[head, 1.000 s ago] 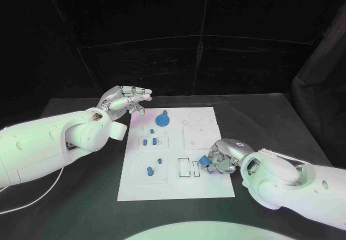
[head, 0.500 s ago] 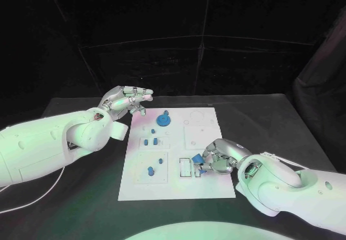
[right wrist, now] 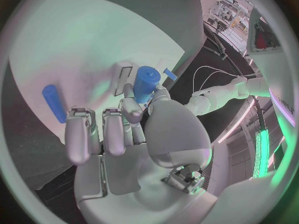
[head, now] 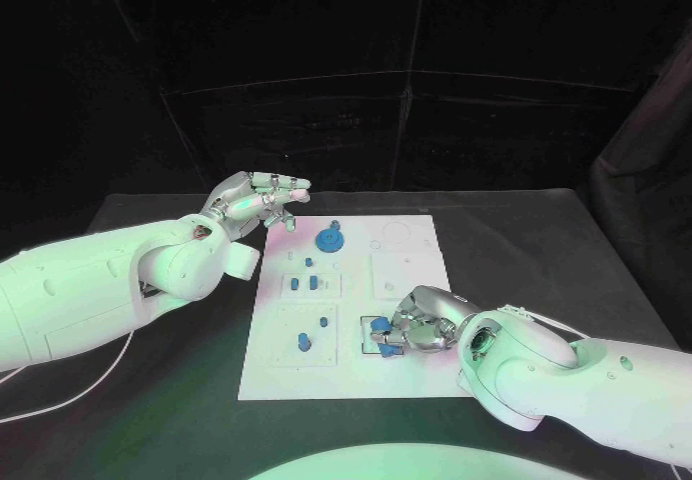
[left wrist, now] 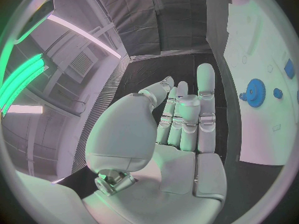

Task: Assemble the parts on the task board

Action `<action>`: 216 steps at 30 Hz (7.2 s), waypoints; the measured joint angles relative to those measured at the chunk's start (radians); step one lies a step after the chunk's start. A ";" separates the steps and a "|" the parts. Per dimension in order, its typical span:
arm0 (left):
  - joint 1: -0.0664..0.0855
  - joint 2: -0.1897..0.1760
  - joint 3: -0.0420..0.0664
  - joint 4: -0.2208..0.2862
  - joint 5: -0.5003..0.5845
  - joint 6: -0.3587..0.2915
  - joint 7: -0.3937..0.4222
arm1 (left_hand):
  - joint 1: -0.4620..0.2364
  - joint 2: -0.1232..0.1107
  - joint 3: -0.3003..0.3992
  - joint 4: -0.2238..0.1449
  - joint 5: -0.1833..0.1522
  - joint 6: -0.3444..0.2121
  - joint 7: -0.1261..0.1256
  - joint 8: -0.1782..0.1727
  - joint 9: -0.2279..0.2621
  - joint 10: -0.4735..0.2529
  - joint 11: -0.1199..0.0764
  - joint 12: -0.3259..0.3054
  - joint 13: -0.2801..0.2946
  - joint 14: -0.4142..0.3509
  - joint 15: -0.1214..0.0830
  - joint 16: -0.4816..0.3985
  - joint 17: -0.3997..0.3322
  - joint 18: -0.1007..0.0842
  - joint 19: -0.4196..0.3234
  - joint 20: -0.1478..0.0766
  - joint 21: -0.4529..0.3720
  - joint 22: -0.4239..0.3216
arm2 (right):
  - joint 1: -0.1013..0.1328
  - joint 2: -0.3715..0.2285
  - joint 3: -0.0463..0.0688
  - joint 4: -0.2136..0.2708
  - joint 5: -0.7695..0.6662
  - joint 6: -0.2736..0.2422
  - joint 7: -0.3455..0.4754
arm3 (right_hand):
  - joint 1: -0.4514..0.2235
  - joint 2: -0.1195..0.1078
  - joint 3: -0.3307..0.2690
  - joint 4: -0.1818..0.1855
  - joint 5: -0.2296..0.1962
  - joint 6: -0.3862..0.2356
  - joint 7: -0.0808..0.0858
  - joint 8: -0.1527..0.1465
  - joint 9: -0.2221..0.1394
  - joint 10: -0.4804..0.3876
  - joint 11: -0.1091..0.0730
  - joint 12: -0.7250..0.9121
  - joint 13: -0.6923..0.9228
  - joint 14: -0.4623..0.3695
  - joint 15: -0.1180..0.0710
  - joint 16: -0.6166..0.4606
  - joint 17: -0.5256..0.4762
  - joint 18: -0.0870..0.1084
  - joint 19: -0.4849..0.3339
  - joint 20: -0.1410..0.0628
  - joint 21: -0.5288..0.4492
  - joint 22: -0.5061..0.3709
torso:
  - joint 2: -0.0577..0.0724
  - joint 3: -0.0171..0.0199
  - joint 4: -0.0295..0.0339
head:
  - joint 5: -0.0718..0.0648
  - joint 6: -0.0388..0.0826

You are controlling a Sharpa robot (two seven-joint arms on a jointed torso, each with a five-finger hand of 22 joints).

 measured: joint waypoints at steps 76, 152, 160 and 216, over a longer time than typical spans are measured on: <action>0.000 -0.013 0.000 0.005 0.000 0.004 -0.010 | -0.004 0.004 0.000 0.000 0.000 -0.004 0.004 0.000 0.000 -0.007 0.000 0.003 0.000 -0.007 0.000 0.000 -0.004 0.000 0.000 0.000 -0.004 -0.002 | 0.085 -0.264 0.001 0.052 -0.030 0.060 0.109 | 0.131 -0.056 0.022 -0.071 -0.116 -0.045 0.019 -0.036 0.067 -0.042 0.011 -0.200 -0.101 0.000 0.004 -0.024 0.010 0.000 -0.006 0.001 -0.022 0.000 | -0.001 0.0014 -0.0032 | -0.032 0.001; 0.000 -0.015 -0.004 0.005 0.000 0.006 -0.011 | -0.004 0.004 -0.003 -0.003 0.000 -0.004 0.004 0.000 0.000 -0.007 0.000 0.003 0.000 -0.007 0.000 0.000 -0.006 0.000 0.000 0.000 -0.004 -0.003 | 0.029 -0.159 0.000 0.054 -0.132 0.115 0.018 | 0.253 -0.042 0.274 -0.074 -0.062 0.014 0.016 -0.143 0.074 -0.031 -0.003 -0.235 -0.104 0.000 0.003 -0.023 0.009 0.000 -0.002 -0.009 -0.010 0.001 | 0.000 0.0002 -0.0007 | -0.031 -0.006; 0.000 -0.015 -0.004 0.006 0.000 0.006 -0.011 | -0.004 0.004 -0.003 -0.003 0.000 -0.004 0.004 0.000 0.000 -0.007 0.000 0.003 0.000 -0.007 0.000 0.000 -0.006 0.000 0.000 0.000 -0.004 -0.003 | 0.030 -0.125 0.000 0.037 -0.018 0.079 0.009 | 0.200 -0.085 0.317 -0.046 -0.004 0.038 0.008 -0.156 0.077 -0.004 -0.008 -0.198 -0.071 0.000 -0.004 -0.009 0.009 0.000 -0.002 -0.009 0.000 0.001 | 0.000 -0.0006 -0.0007 | -0.029 -0.010; 0.000 -0.016 -0.004 0.011 0.000 0.007 -0.012 | -0.004 0.004 -0.003 -0.003 0.000 -0.004 0.004 0.000 0.000 -0.007 0.000 0.007 0.000 -0.007 0.000 0.000 -0.007 0.000 0.000 0.000 -0.004 -0.004 | 0.030 -0.024 0.000 -0.026 0.066 0.058 -0.042 | -0.040 -0.128 0.162 -0.010 -0.133 0.097 -0.010 -0.159 0.131 0.020 -0.016 -0.192 -0.042 0.000 -0.011 -0.011 0.009 0.000 0.002 -0.013 -0.005 0.000 | -0.001 0.0004 -0.0013 | -0.018 -0.019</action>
